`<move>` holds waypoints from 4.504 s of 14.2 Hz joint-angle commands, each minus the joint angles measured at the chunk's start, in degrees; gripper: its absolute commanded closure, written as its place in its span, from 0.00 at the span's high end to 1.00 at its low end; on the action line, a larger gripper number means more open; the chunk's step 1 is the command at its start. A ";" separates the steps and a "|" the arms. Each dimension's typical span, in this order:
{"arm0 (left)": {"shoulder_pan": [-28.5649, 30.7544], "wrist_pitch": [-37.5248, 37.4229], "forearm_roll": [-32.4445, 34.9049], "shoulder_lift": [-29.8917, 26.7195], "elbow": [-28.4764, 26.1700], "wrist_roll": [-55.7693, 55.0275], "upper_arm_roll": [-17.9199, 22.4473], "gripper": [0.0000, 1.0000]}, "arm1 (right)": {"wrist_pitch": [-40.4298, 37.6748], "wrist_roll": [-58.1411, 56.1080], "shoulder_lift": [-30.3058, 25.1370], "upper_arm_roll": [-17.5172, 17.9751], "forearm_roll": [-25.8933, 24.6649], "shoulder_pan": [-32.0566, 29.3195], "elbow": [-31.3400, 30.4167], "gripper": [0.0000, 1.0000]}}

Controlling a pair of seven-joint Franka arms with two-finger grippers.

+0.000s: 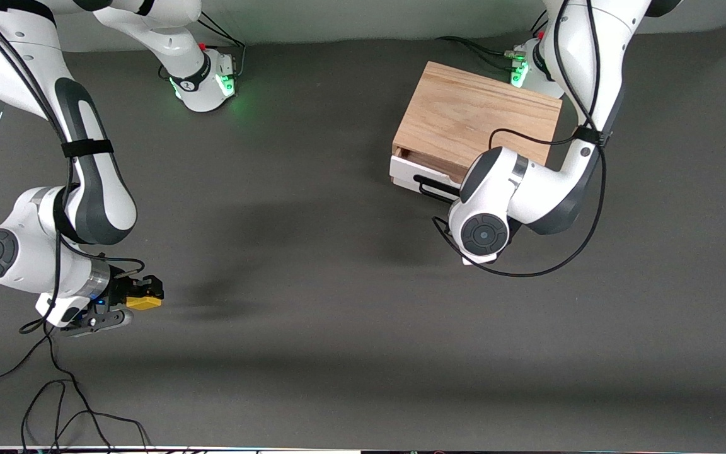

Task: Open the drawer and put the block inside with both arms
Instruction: 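Lift the yellow cube with the right gripper, then pull the drawer handle outward with the left gripper, then carry the cube toward the drawer while the left gripper releases and withdraws, then lower the cube into the open drawer and open the right gripper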

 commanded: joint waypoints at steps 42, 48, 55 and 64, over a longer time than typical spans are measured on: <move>9.20 -8.64 9.78 -21.76 7.45 55.68 1.25 0.97 | -23.88 63.18 4.19 0.82 4.76 29.36 32.45 0.07; 15.80 -9.52 8.64 -26.33 6.06 69.08 1.25 0.96 | -22.74 77.79 7.27 0.91 4.76 39.48 36.15 0.07; 20.26 -6.10 5.06 -30.20 -0.11 76.79 1.25 0.96 | -13.86 85.55 13.95 0.73 3.71 48.71 36.07 0.07; 22.31 -5.48 3.54 -33.19 -4.33 77.34 1.34 0.96 | -10.35 88.88 20.11 0.47 0.98 54.61 35.63 0.10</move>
